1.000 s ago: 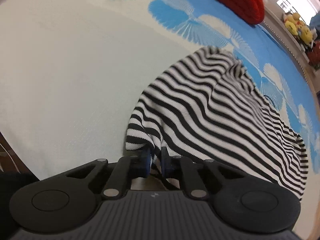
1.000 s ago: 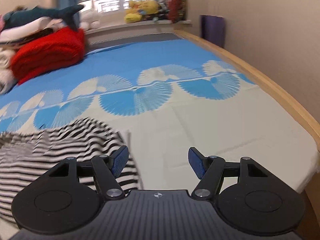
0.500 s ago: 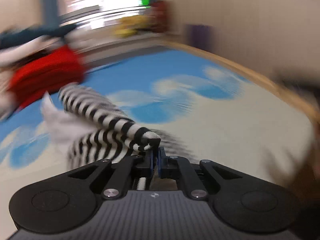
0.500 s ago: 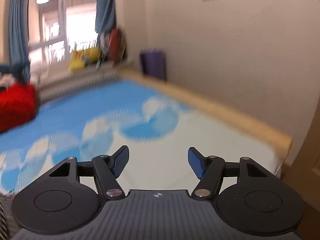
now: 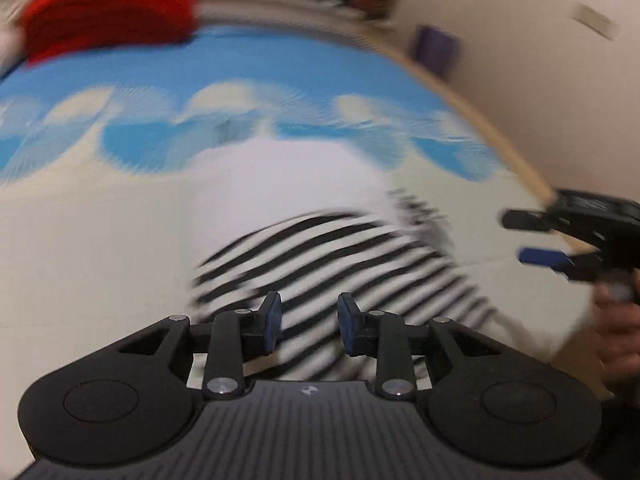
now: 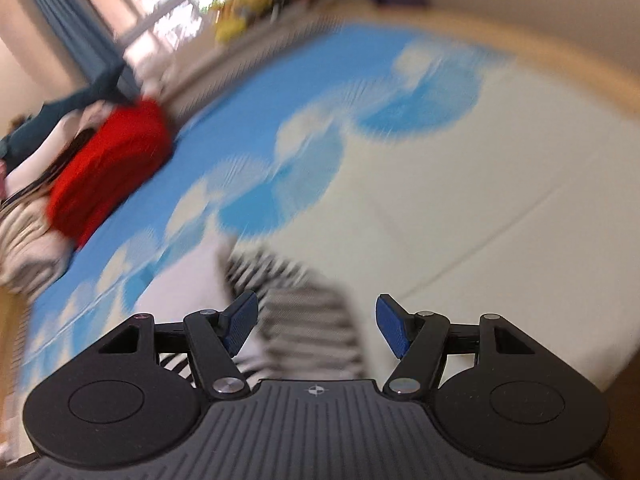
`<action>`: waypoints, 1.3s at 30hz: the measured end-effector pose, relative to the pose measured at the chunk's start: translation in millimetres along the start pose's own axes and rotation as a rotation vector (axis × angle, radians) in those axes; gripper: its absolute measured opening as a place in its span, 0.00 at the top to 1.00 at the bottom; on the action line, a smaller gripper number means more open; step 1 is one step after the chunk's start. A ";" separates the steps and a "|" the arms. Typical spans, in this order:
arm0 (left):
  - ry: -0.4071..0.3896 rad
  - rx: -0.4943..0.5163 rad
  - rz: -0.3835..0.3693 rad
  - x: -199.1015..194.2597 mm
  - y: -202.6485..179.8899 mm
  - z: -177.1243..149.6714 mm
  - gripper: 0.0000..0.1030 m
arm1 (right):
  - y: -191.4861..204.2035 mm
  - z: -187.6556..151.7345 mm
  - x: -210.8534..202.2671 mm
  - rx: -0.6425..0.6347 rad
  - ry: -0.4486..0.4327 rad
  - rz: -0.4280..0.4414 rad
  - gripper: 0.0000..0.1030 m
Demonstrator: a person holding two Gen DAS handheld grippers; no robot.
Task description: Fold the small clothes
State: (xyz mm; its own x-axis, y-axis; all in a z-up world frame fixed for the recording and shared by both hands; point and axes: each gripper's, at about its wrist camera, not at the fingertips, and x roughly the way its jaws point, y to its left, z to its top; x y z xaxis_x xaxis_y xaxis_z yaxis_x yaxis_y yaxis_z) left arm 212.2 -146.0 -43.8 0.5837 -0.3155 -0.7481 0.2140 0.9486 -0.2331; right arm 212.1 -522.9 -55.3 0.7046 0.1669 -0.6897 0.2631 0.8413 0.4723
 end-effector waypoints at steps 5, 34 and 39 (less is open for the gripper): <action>0.034 -0.063 -0.014 3.2 16.5 -16.0 0.65 | 20.5 -16.5 42.6 -0.061 0.220 0.013 0.35; 0.173 -0.187 -0.206 42.5 59.2 15.4 0.16 | 17.2 -53.7 -1.6 -0.239 0.175 -0.091 0.50; 0.136 -0.416 -0.288 80.9 100.9 56.7 0.15 | 26.1 -35.5 0.2 -0.101 0.096 0.062 0.48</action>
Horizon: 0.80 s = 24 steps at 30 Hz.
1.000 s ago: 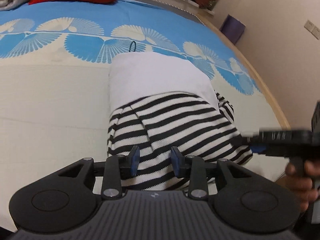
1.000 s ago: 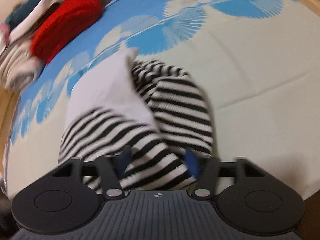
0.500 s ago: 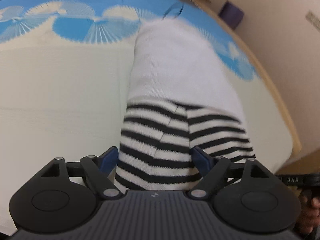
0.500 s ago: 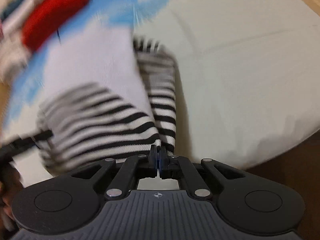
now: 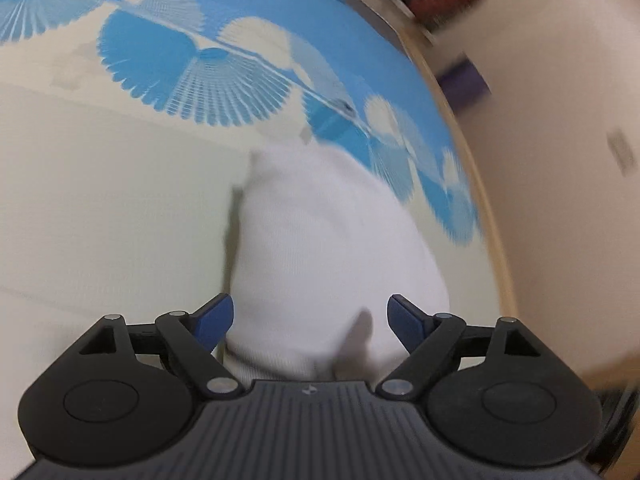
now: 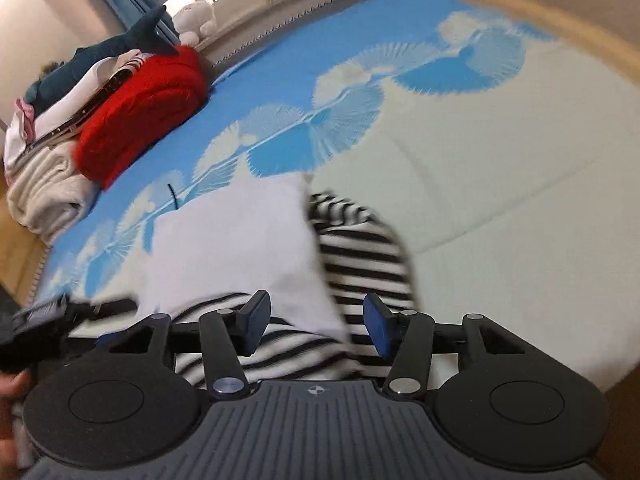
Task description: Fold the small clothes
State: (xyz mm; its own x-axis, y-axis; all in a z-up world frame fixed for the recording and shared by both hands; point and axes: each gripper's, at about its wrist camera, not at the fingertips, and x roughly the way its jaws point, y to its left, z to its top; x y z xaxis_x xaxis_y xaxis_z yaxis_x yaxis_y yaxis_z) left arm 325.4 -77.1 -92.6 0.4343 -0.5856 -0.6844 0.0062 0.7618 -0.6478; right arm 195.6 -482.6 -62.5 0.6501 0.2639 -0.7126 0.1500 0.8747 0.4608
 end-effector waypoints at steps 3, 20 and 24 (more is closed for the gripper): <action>0.043 -0.181 -0.048 30.8 29.1 22.4 0.15 | 12.3 -3.7 33.8 -0.028 0.142 -0.061 0.47; -0.131 -0.001 0.041 -41.7 -4.1 63.7 0.65 | 71.3 -6.0 81.5 -0.004 0.235 -0.086 0.92; -0.212 0.030 0.175 -92.2 17.4 95.4 0.55 | 126.4 -13.0 97.1 -0.061 0.222 0.012 0.92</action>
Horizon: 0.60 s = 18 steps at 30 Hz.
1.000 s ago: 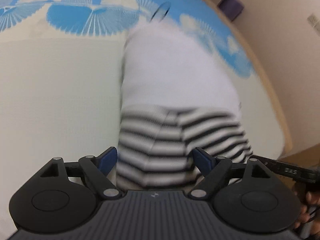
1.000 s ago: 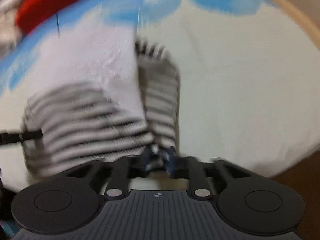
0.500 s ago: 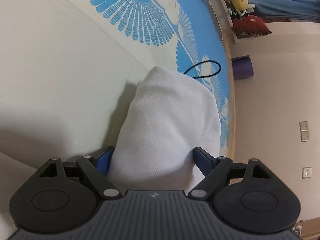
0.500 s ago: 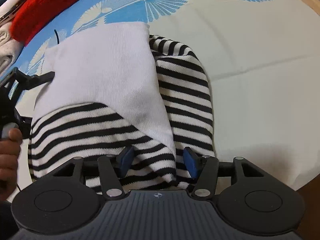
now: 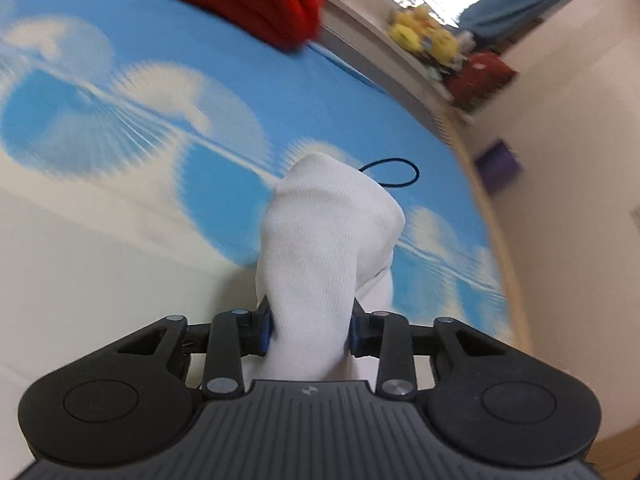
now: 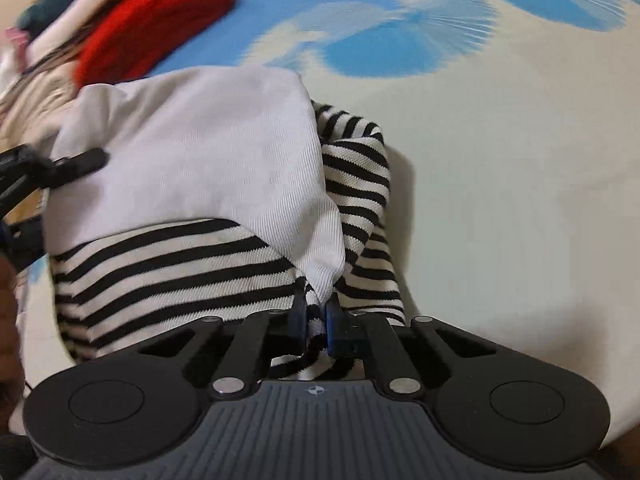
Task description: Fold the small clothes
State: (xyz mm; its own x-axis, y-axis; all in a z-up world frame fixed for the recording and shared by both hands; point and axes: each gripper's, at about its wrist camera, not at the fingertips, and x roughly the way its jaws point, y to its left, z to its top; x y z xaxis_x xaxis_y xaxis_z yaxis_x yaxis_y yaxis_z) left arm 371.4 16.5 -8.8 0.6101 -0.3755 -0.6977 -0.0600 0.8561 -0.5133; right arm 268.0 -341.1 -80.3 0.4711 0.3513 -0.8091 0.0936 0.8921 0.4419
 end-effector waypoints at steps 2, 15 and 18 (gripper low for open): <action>-0.038 0.064 0.159 -12.8 15.5 10.3 0.49 | 28.5 0.6 10.2 -0.045 -0.011 0.030 0.92; 0.282 0.345 0.332 15.0 54.9 -93.0 0.44 | 68.4 -14.2 36.0 -0.141 0.057 -0.149 0.96; 0.236 0.341 0.310 8.0 50.8 -89.5 0.45 | 67.6 -19.4 46.6 -0.153 0.079 -0.207 0.96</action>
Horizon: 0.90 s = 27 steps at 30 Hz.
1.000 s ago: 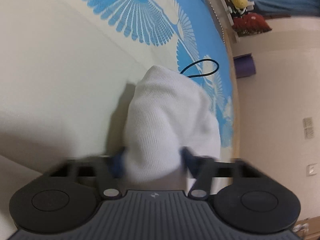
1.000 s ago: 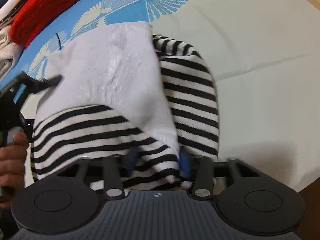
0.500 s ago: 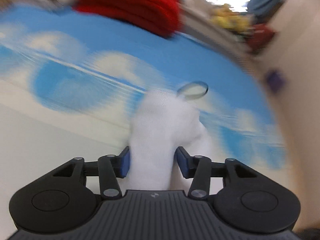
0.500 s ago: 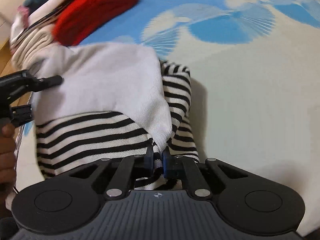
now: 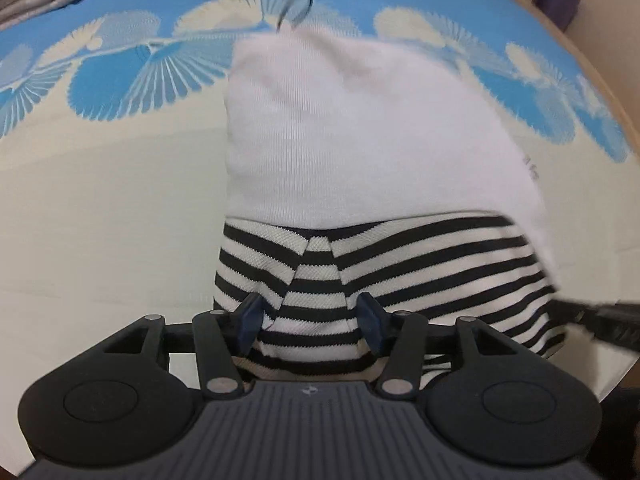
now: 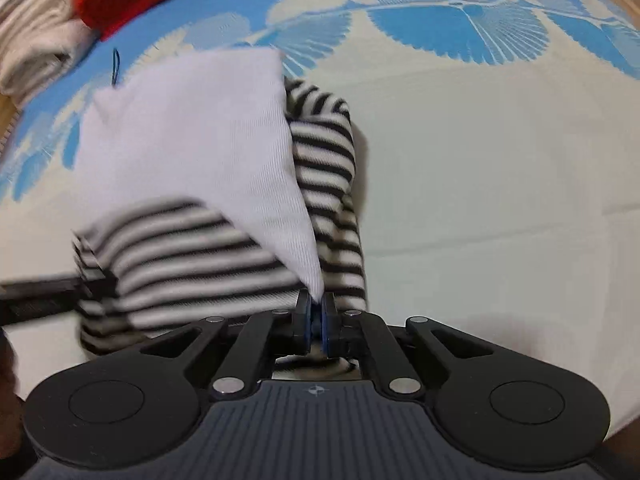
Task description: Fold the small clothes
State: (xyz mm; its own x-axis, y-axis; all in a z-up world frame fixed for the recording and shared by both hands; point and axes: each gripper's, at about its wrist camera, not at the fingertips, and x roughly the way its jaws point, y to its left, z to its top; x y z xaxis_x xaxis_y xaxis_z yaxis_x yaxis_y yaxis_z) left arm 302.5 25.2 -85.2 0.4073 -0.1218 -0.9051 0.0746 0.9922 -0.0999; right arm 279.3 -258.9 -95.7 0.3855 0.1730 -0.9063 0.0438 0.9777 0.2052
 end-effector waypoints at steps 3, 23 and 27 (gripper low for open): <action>-0.040 -0.048 -0.065 -18.9 14.2 -4.6 0.46 | 1.6 -0.2 -8.3 -0.018 -0.043 0.014 0.95; -0.226 0.084 0.202 -76.8 -15.4 -22.0 0.20 | 8.2 -23.7 -21.1 -0.181 -0.098 -0.223 0.94; -0.419 0.020 0.153 -148.3 -27.6 -39.8 0.11 | 21.5 -46.8 -83.7 -0.278 -0.383 -0.216 0.68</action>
State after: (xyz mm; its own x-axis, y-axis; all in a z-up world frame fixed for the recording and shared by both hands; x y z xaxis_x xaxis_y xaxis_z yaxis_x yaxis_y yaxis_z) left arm 203.9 17.0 35.3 0.7484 0.0219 -0.6629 0.0006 0.9994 0.0336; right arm 204.8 -246.9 -32.7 0.7064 -0.0413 -0.7066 -0.0669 0.9899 -0.1246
